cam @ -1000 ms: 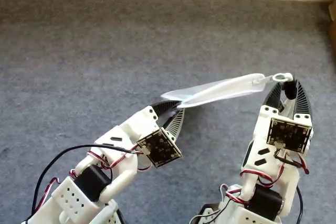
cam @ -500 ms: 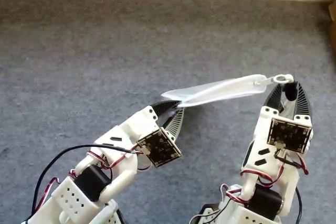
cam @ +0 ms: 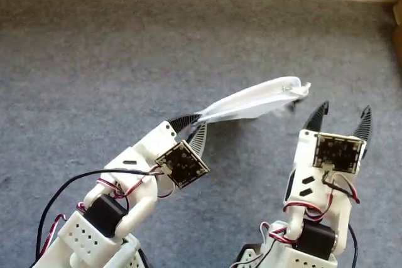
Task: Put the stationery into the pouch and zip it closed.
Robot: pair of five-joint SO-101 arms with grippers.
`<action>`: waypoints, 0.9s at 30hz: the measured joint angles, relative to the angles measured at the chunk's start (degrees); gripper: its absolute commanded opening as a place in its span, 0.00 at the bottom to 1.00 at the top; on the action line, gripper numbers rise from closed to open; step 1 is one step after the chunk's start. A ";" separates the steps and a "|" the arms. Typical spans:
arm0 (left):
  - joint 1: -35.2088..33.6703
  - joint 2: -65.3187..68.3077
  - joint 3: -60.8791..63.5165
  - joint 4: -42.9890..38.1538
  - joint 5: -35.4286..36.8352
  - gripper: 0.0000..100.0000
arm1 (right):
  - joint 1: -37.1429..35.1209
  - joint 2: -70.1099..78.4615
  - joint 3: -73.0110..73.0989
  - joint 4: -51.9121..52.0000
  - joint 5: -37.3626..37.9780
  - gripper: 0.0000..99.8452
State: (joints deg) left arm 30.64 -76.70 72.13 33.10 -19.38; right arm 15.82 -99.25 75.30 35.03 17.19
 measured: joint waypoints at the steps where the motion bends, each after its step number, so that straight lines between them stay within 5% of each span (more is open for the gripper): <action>1: 0.00 0.00 0.00 0.00 0.00 0.05 | -0.97 0.00 0.00 0.00 0.00 0.23; 12: 0.00 -0.53 0.00 0.00 0.09 0.09 | -9.76 -0.35 -2.29 9.14 0.00 0.23; 22: 0.09 -25.05 0.09 12.75 3.34 0.14 | -16.00 -0.53 -9.49 19.25 0.00 0.23; 27: -0.44 -26.64 0.00 12.92 4.66 0.14 | -16.53 -0.44 -10.37 20.31 0.00 0.23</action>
State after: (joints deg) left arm 30.20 -103.34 72.13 46.02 -14.73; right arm -0.70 -99.69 64.92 55.34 17.19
